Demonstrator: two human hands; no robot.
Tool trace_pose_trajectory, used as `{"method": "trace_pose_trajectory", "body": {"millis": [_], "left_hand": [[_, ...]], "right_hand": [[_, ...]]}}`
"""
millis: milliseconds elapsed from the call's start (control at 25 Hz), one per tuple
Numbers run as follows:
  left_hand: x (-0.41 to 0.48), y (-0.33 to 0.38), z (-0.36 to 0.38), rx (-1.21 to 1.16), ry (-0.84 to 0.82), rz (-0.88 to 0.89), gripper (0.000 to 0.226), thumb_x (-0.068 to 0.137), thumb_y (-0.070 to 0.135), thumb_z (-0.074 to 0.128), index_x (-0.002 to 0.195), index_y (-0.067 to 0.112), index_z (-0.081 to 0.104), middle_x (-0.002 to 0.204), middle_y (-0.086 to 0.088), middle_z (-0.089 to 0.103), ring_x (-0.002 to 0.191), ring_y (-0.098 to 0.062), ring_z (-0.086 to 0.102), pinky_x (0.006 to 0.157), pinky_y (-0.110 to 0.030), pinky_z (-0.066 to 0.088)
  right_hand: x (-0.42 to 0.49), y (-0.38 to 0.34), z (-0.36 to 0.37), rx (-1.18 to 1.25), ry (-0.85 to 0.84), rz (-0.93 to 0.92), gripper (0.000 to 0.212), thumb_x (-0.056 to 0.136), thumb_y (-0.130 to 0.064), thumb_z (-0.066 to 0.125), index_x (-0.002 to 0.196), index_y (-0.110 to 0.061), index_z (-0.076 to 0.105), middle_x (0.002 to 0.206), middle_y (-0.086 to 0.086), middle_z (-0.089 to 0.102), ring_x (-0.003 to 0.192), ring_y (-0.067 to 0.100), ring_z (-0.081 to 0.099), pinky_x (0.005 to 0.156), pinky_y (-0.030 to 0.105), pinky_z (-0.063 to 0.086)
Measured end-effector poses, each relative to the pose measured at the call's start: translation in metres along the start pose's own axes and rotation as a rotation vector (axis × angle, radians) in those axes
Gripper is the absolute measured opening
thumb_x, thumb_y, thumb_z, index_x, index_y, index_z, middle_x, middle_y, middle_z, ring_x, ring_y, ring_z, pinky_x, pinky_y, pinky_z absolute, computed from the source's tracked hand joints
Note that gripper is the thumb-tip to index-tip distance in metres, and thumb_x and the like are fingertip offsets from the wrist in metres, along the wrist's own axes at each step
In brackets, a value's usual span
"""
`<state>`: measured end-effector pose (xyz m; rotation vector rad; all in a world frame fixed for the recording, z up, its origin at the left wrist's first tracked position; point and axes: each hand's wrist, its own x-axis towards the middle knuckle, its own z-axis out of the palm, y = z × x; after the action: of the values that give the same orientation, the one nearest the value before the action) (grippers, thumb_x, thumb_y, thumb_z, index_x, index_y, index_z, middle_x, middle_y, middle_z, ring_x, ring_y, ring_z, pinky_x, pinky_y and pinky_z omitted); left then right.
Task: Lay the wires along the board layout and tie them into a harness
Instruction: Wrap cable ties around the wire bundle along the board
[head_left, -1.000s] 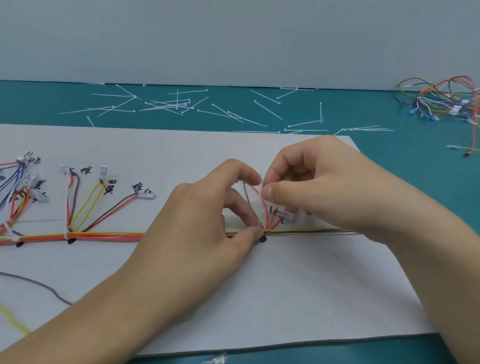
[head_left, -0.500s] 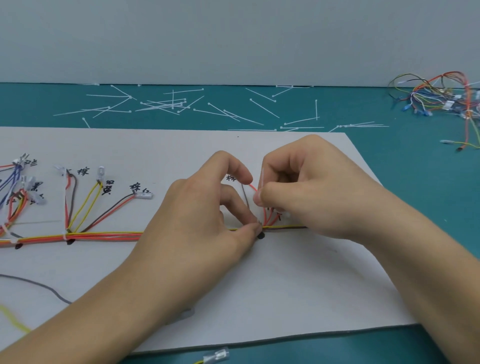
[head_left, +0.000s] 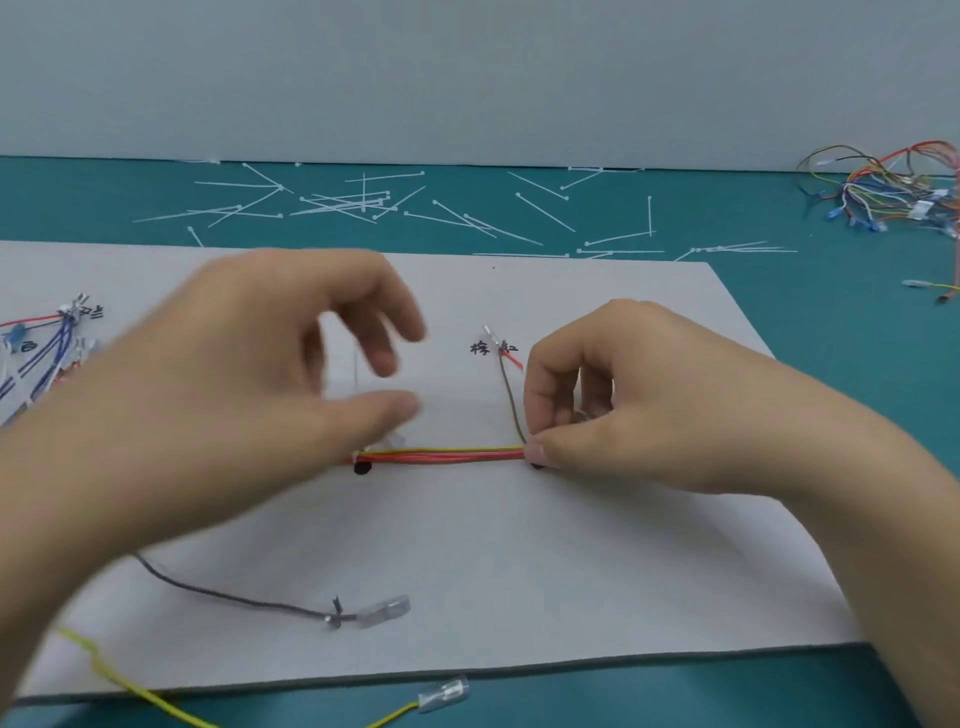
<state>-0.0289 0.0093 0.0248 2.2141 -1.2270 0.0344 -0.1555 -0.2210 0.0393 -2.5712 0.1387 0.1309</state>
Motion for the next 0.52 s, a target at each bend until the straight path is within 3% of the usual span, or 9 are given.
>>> {"method": "trace_pose_trajectory", "body": {"millis": [80, 160, 280, 400, 520], "left_hand": [[-0.001, -0.026, -0.021, 0.183, -0.117, -0.02, 0.048, 0.058, 0.075, 0.071, 0.102, 0.059, 0.063, 0.1, 0.033, 0.065, 0.079, 0.005, 0.058, 0.054, -0.032, 0.05], [-0.006, -0.045, -0.027, 0.204, -0.229, -0.069, 0.063, 0.051, 0.087, 0.068, 0.108, 0.059, 0.063, 0.106, 0.031, 0.064, 0.091, 0.01, 0.058, 0.056, -0.034, 0.051], [-0.008, -0.054, -0.022, 0.105, -0.362, -0.116, 0.066, 0.048, 0.075, 0.078, 0.109, 0.054, 0.065, 0.094, 0.025, 0.069, 0.07, 0.005, 0.065, 0.047, -0.02, 0.05], [-0.006, -0.059, -0.015, -0.026, -0.405, -0.074, 0.061, 0.057, 0.052, 0.085, 0.115, 0.044, 0.067, 0.078, 0.016, 0.073, 0.051, -0.003, 0.064, 0.05, -0.011, 0.05], [-0.006, -0.064, -0.008, 0.004, -0.344, -0.004, 0.059, 0.061, 0.046, 0.08, 0.118, 0.042, 0.064, 0.079, 0.018, 0.074, 0.054, -0.003, 0.066, 0.05, -0.014, 0.052]], "right_hand": [[0.0, -0.003, 0.004, -0.035, 0.05, 0.03, 0.014, 0.076, -0.036, 0.081, 0.071, -0.029, 0.07, 0.065, -0.029, 0.063, 0.07, -0.012, 0.057, 0.049, 0.01, 0.043], [-0.001, -0.007, 0.006, -0.079, 0.077, 0.046, 0.015, 0.076, -0.038, 0.079, 0.07, -0.029, 0.068, 0.071, -0.029, 0.063, 0.079, -0.012, 0.055, 0.05, 0.014, 0.042], [-0.005, -0.012, 0.009, -0.187, 0.099, 0.044, 0.022, 0.077, -0.047, 0.074, 0.075, -0.029, 0.062, 0.073, -0.015, 0.062, 0.083, 0.001, 0.056, 0.071, 0.028, 0.049], [-0.007, -0.018, 0.011, -0.27, 0.087, 0.028, 0.026, 0.086, -0.048, 0.069, 0.076, -0.028, 0.056, 0.079, -0.014, 0.056, 0.081, 0.008, 0.056, 0.063, 0.027, 0.043], [-0.009, -0.023, 0.012, -0.348, 0.064, -0.002, 0.03, 0.091, -0.047, 0.065, 0.074, -0.027, 0.051, 0.077, -0.013, 0.053, 0.08, 0.014, 0.055, 0.06, 0.029, 0.038]]}}
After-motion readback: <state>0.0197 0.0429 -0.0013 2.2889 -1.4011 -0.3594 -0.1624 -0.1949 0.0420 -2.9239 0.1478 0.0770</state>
